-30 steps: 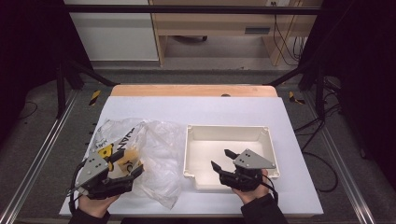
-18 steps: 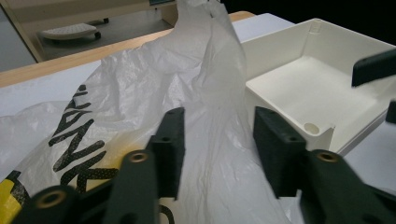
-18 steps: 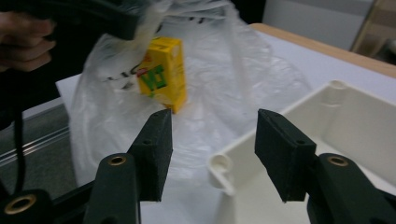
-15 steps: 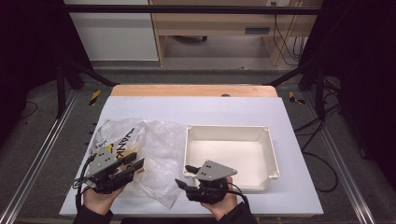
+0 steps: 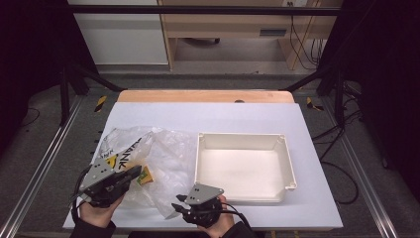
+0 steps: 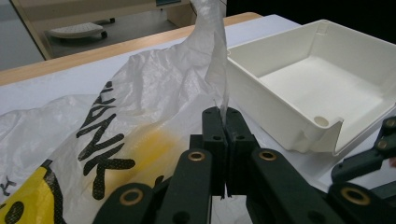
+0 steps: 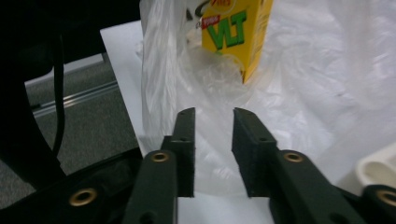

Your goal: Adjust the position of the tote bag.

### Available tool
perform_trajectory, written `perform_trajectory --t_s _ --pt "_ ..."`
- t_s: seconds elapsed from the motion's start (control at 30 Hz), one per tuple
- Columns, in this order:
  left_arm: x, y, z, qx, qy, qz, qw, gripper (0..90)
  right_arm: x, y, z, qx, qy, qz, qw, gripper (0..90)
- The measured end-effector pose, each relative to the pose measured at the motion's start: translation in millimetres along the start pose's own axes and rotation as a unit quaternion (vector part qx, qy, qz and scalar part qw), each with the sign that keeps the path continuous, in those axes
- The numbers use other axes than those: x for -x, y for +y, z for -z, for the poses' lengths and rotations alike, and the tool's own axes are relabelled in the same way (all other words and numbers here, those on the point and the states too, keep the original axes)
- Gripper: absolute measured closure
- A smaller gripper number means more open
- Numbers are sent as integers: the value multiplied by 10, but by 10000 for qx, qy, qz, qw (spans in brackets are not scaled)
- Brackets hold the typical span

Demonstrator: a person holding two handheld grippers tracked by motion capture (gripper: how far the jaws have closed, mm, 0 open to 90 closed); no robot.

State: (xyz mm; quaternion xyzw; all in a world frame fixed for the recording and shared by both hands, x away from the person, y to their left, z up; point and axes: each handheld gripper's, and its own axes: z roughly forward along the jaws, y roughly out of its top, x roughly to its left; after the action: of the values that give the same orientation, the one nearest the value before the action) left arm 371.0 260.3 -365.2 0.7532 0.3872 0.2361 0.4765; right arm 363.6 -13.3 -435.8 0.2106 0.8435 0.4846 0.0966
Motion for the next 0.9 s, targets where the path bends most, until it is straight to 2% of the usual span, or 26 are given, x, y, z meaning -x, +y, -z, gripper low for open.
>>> perform_trajectory --t_s 0.17,0.33,0.5,0.67,0.9 --pt "-72 -38 120 77 80 41 9999 890 -36 -55 -176 -166 148 -5 9998 896" --pt "-197 -93 246 173 208 209 9994 891 -78 -69 -316 -302 154 102 9994 900" --pt "-335 -184 280 117 490 287 9983 891 -92 -87 -422 -430 147 150 9989 900" --pt "-499 -301 298 51 667 536 9963 891 -68 -73 -468 -463 87 159 9988 900" --pt "-661 -396 368 30 907 692 9935 891 -35 -70 -554 -533 -3 157 9985 900"
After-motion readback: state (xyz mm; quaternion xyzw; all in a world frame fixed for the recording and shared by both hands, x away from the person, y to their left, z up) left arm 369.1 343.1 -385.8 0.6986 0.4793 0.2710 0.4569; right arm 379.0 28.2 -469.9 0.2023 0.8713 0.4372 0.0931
